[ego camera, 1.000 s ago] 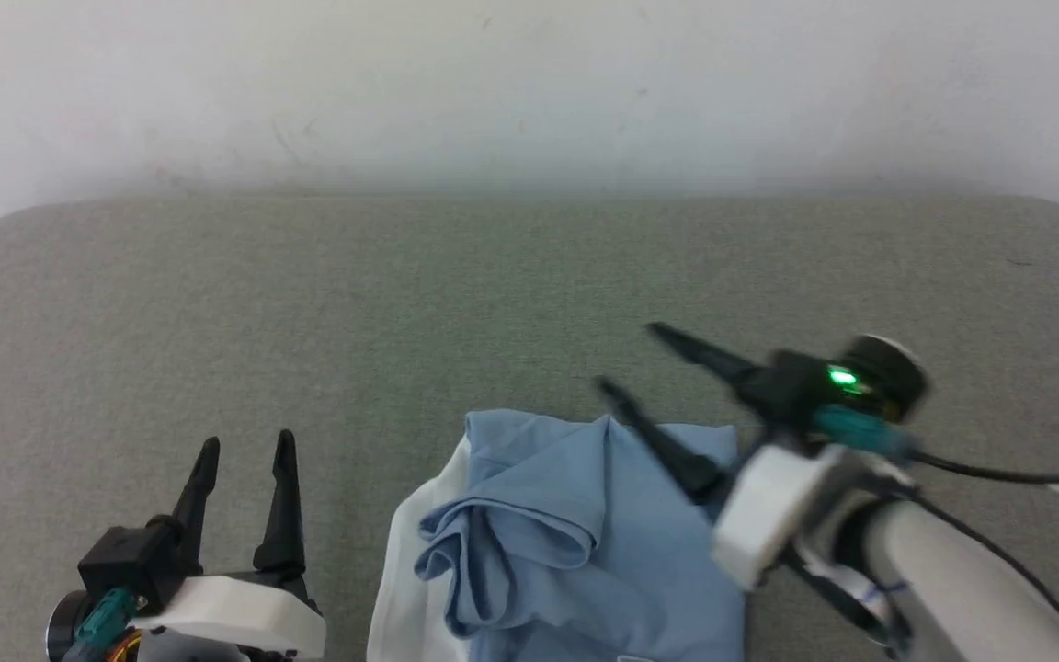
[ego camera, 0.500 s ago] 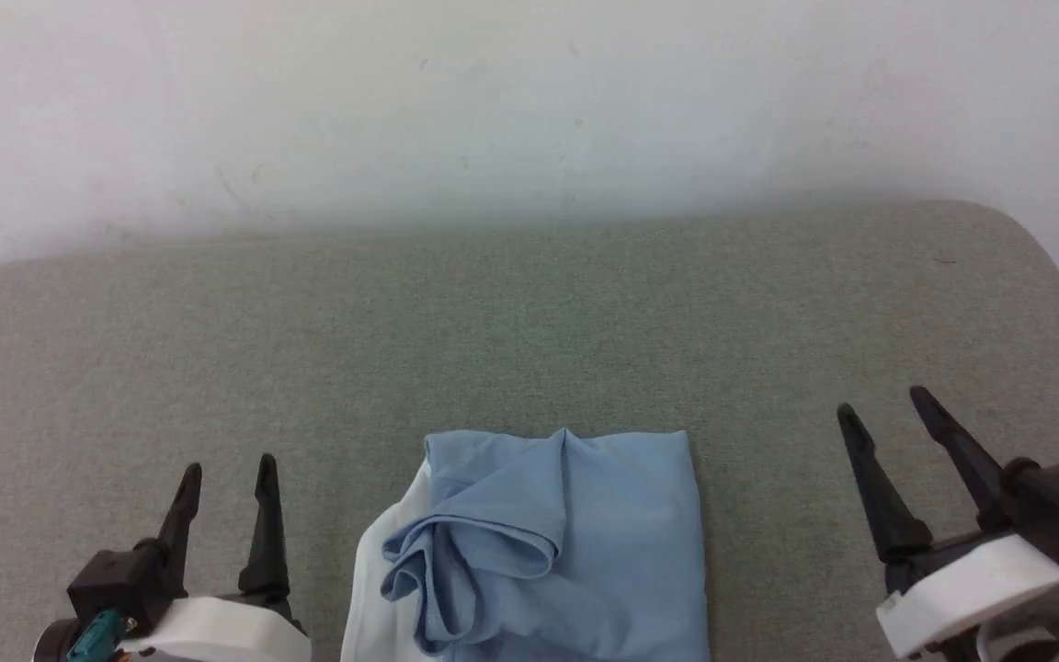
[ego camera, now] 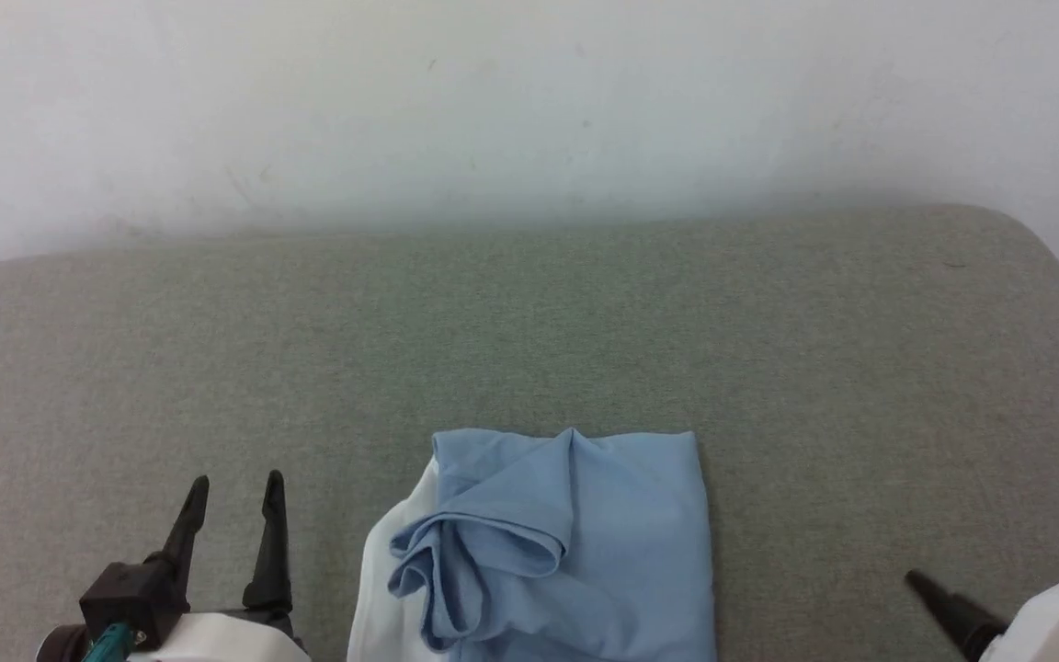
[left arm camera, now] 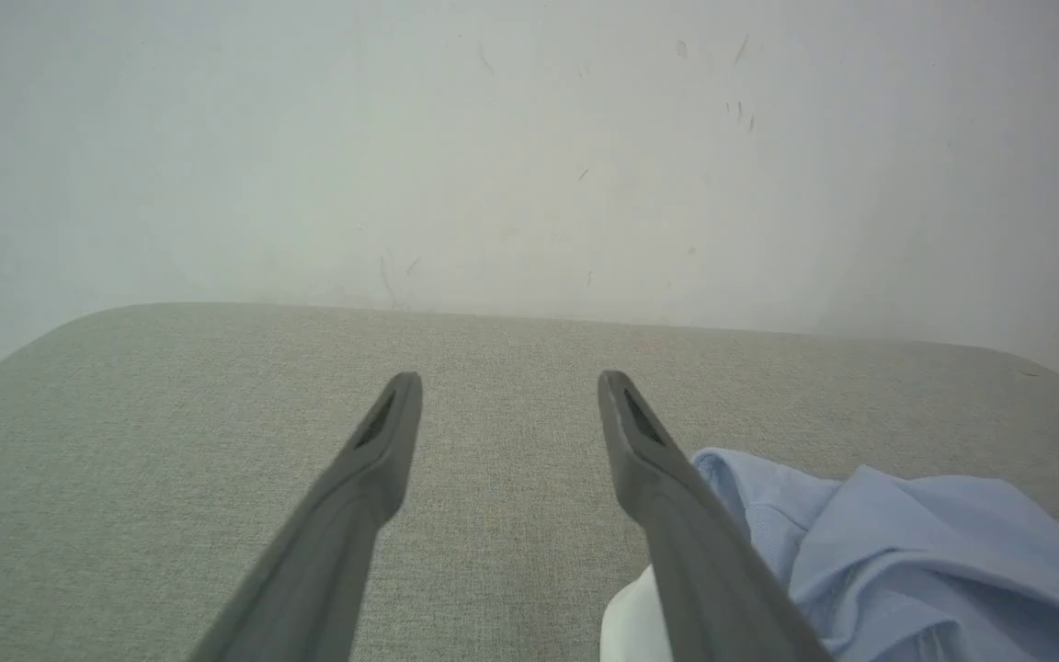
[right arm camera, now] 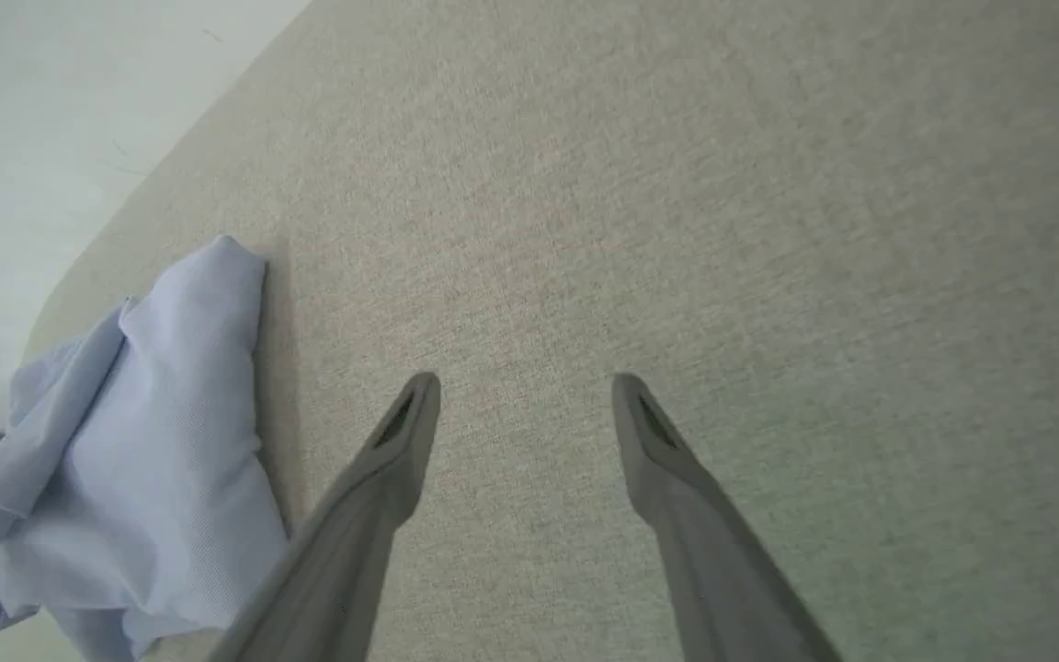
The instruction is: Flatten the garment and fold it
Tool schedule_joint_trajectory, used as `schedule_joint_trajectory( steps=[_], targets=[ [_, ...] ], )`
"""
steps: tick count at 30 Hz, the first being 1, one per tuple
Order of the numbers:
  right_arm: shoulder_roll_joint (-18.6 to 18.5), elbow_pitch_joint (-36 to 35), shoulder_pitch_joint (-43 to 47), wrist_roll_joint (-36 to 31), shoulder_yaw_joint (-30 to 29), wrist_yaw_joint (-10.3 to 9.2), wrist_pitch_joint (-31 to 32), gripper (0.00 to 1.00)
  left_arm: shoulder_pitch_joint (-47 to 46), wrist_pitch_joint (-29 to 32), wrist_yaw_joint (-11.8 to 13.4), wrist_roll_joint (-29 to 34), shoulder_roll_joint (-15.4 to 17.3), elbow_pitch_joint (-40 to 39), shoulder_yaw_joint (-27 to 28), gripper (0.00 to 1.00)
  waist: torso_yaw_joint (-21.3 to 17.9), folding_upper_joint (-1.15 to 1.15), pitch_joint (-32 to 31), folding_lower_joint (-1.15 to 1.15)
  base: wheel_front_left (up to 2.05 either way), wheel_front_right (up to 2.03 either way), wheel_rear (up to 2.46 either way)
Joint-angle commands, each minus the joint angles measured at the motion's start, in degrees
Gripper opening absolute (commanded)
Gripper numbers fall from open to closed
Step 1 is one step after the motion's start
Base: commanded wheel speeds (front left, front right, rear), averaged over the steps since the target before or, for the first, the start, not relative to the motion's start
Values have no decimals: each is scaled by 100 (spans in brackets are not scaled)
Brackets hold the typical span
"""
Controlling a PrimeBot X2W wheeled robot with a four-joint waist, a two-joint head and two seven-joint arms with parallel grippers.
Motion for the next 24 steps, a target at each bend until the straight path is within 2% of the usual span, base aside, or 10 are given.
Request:
schedule_joint_trajectory(
  steps=[1, 4, 7, 12, 18, 19, 20, 21, 24],
  targets=[
    [118, 298, -174, 361, -7, -3, 576, 100, -2, -27, -71, 105, -21, 4, 42, 100, 137, 0, 59, 0, 0, 0, 0],
    [387, 660, -409, 953, 64, -3, 1287, 100, -58, -28, -172, 231, -46, -40, 130, 100, 276, 0, 115, 0, 0, 0, 0],
    [533, 932, -708, 1411, 236, -3, 1519, 100, -96, -28, -296, 342, -114, -93, 280, 100, 407, 0, 183, 0, 0, 0, 0],
    [610, 1466, -1200, 1890, 727, -3, 1378, 100, -107, -28, -509, 493, -292, -84, 461, 100, 612, 0, 253, 0, 0, 0, 0],
    [622, 2291, -1578, 2167, 1397, -3, 1288, 100, -85, -28, -714, 612, -516, 18, 610, 100, 788, 0, 229, 0, 0, 0, 0],
    [622, 2384, -1624, 2152, 1496, -3, 1259, 47, -84, -28, -744, 632, -546, 34, 635, 100, 800, 0, 227, 0, 0, 0, 0],
    [623, 2452, -1672, 2125, 1586, -3, 1229, 14, -83, -28, -774, 654, -576, 47, 656, 100, 811, 0, 222, 0, 0, 0, 0],
    [623, 2483, -1724, 2083, 1660, -3, 1162, 0, -78, -28, -801, 677, -609, 58, 675, 100, 819, 0, 216, 0, 0, 0, 0],
    [480, 2407, -1883, 1809, 1914, -3, 906, 0, -56, -28, -868, 741, -704, 84, 738, 100, 801, 0, 198, 0, 0, 0, 0]
  ],
)
